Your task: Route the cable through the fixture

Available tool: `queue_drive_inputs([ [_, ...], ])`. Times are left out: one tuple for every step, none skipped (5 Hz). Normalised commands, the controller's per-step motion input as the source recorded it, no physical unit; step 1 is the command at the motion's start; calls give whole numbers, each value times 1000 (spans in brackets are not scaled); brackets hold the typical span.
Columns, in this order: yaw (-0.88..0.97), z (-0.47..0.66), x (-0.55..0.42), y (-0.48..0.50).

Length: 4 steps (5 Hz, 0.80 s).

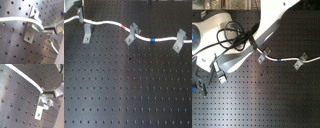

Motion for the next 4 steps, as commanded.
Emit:
queue_drive_inputs([
  [194,163,-1,0],
  [311,167,-39,76],
  [343,228,-145,127],
  [317,351,-144,160],
])
